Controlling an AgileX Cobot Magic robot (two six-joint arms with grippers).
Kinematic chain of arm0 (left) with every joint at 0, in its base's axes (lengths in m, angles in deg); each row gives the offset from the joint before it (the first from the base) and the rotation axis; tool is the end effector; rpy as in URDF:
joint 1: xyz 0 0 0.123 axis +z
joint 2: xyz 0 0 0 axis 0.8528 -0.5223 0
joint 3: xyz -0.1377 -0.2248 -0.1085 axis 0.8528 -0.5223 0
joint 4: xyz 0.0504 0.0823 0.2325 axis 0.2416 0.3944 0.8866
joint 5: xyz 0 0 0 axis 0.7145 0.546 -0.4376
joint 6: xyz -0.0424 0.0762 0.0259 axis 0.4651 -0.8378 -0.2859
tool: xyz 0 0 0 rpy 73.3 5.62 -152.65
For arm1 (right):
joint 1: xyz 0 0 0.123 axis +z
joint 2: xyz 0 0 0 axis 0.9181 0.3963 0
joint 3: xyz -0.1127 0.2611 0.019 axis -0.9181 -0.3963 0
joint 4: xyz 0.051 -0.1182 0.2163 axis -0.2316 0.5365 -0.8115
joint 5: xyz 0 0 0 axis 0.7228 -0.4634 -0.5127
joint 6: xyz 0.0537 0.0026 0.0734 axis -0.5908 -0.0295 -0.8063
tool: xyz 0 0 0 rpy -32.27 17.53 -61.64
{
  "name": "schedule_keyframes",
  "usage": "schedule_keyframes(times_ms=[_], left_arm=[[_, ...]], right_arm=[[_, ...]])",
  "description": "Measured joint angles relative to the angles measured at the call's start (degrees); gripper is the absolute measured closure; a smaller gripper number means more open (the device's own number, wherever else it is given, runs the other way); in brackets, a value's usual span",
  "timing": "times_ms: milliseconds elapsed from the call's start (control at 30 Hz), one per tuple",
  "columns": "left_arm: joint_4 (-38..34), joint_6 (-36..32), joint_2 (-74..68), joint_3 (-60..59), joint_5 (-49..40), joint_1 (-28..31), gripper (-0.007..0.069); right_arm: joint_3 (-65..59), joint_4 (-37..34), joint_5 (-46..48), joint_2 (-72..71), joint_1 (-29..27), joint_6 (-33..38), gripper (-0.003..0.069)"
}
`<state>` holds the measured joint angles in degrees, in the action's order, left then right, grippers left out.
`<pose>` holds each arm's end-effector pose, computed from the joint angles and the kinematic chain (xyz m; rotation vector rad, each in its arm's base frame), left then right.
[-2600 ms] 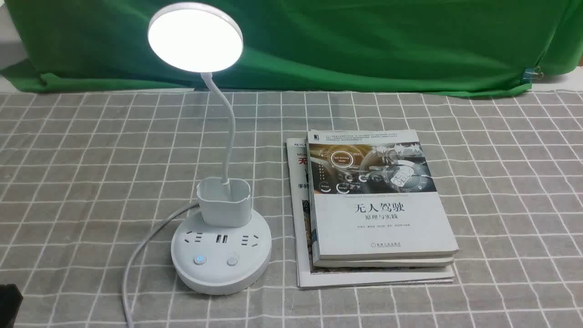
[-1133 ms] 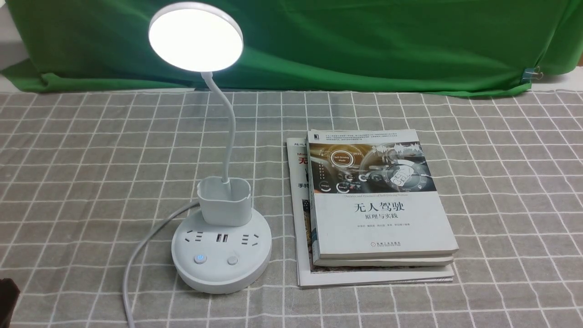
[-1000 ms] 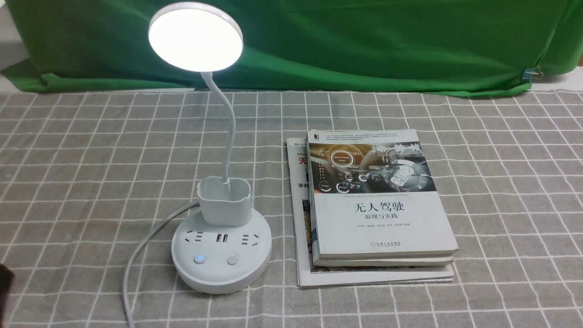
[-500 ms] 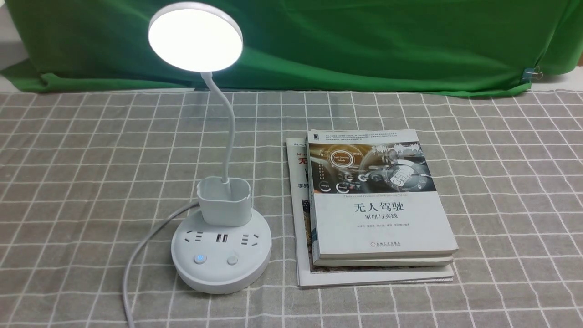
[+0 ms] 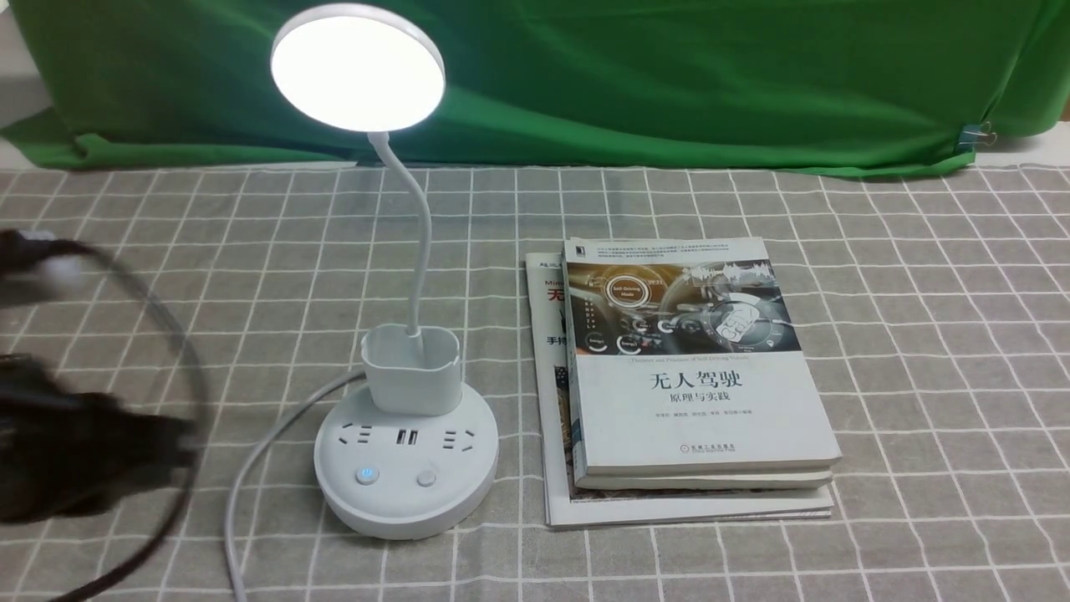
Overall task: Turn off the desk lamp on the grey coffee tablecloth by hand.
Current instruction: 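Press the power button on the round power strip under the lamp with the left gripper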
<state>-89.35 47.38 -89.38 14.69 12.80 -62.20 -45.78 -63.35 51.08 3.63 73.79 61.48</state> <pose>0.1809 -0.0332 0.2773 0.1087 2.6070 -0.3513 0.0552 0.0076 0.1916 -0.0957 1.6928 0.1131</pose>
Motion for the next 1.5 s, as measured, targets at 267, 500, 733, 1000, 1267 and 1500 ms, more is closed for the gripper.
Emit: schedule_keyframes(times_ms=[267,500,733,1000,1267,1500], left_arm=[[5.06,7.04,-19.74,9.01,0.77,-18.99,0.0633],[5.73,9.24,-31.97,19.4,-0.43,-27.54,0.0633],[7.04,10.43,-39.81,26.71,-6.87,-27.79,0.0633],[9.72,10.92,-42.48,28.58,-7.99,-25.42,0.0633],[10.28,10.98,-43.25,28.58,-6.87,-24.82,0.0634],[10.28,10.89,-46.06,28.84,-6.35,-24.68,0.0634]], right_arm=[[0.0,0.0,0.0,0.0,0.0,0.0,0.0624],[0.0,0.0,0.0,0.0,0.0,0.0,0.0624],[0.0,0.0,0.0,0.0,0.0,0.0,0.0624],[0.0,0.0,0.0,0.0,0.0,0.0,0.0624],[0.0,0.0,0.0,0.0,0.0,0.0,0.0624],[0.0,0.0,0.0,0.0,0.0,0.0,0.0624]])
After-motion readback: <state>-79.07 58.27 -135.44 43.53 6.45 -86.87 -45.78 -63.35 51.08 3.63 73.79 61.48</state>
